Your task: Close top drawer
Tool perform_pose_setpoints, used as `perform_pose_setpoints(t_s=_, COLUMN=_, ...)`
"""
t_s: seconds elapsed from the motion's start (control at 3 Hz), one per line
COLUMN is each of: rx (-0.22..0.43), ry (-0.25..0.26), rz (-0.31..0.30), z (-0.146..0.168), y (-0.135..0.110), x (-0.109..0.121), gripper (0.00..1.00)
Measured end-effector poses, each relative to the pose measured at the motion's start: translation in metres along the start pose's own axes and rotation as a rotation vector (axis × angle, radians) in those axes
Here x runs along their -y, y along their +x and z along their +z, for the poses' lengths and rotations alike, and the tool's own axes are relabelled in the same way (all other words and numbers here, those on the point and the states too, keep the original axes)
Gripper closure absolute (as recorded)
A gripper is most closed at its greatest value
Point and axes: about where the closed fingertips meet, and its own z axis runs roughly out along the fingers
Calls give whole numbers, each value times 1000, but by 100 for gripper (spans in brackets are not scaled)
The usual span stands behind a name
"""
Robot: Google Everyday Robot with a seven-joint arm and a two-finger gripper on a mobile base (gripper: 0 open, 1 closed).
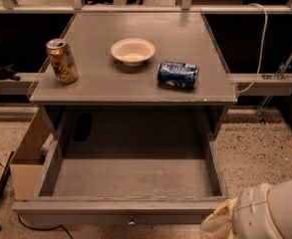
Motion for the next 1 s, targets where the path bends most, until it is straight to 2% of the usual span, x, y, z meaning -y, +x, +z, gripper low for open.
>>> perform_pose_setpoints(t_s=0.33, rx=75, ry=0, rz=74, z=18, y=8, x=3, gripper=100)
perform_pose_setpoints(t_s=0.67, rx=113, ry=-5, rz=147, z=40, y=27, x=9, gripper=100)
perform_pose_setpoints(t_s=1.0, rx=113, ry=-5, rz=147, z=40, y=27, x=9, gripper=100)
